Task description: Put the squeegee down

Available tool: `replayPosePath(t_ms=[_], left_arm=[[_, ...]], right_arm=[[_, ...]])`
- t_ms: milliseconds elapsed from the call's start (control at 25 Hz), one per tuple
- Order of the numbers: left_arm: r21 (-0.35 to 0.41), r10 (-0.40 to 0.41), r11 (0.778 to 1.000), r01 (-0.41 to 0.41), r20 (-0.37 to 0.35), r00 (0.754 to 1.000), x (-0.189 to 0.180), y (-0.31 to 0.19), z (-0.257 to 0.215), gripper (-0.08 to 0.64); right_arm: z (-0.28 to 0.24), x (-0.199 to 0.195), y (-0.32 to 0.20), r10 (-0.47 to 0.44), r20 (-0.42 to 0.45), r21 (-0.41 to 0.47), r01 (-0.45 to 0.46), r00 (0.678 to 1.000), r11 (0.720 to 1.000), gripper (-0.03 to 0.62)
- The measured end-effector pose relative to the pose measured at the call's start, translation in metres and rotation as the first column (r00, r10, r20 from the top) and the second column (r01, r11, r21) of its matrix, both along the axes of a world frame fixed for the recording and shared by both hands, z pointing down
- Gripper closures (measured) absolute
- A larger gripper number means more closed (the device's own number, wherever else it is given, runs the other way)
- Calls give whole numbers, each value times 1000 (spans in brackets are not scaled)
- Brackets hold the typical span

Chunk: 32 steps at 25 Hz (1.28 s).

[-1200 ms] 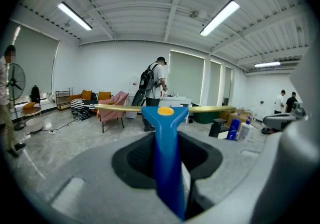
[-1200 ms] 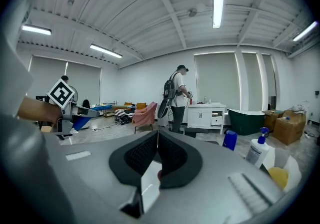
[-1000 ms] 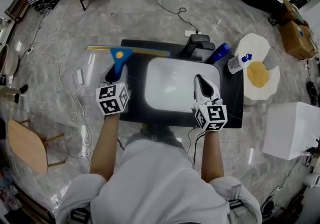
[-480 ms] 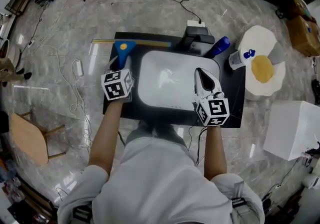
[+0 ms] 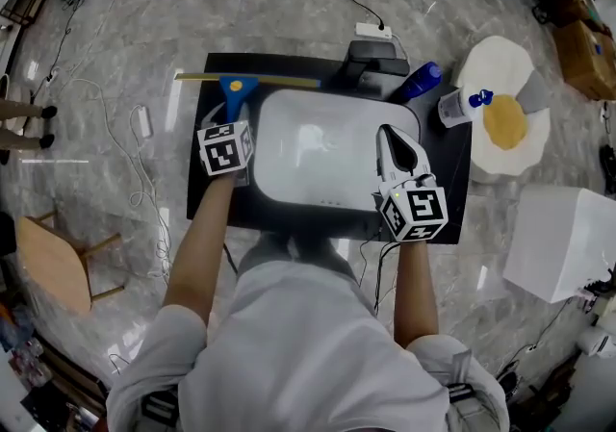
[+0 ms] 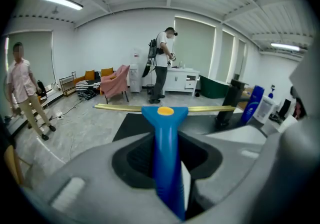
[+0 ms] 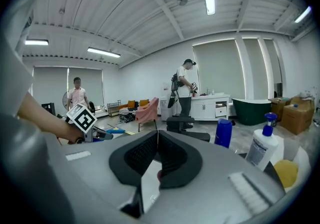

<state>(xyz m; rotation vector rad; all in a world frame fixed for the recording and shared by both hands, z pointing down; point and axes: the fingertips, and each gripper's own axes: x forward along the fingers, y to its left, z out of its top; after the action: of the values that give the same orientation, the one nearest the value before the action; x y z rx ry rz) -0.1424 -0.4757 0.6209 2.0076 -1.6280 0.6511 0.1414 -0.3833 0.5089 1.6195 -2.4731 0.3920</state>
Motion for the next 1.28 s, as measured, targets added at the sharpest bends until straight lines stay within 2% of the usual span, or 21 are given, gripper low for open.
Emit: replayPosePath(t_ms=[360,1080,1280], left_arm=[[-84,-2,996,4,27,1000,8,-15,43,431],[-169,3,986,2,29,1000,16,-28,92,431],[-170,2,985,5,41,999,15,-27,97,431]], right_arm=[[12,7,-8,-4,-16,-25,3,1000,1000,588],[37,22,-17,3,-69,-87,-9,998,996,588],[42,25,-15,1,-84,-99,-9,996,995,588]])
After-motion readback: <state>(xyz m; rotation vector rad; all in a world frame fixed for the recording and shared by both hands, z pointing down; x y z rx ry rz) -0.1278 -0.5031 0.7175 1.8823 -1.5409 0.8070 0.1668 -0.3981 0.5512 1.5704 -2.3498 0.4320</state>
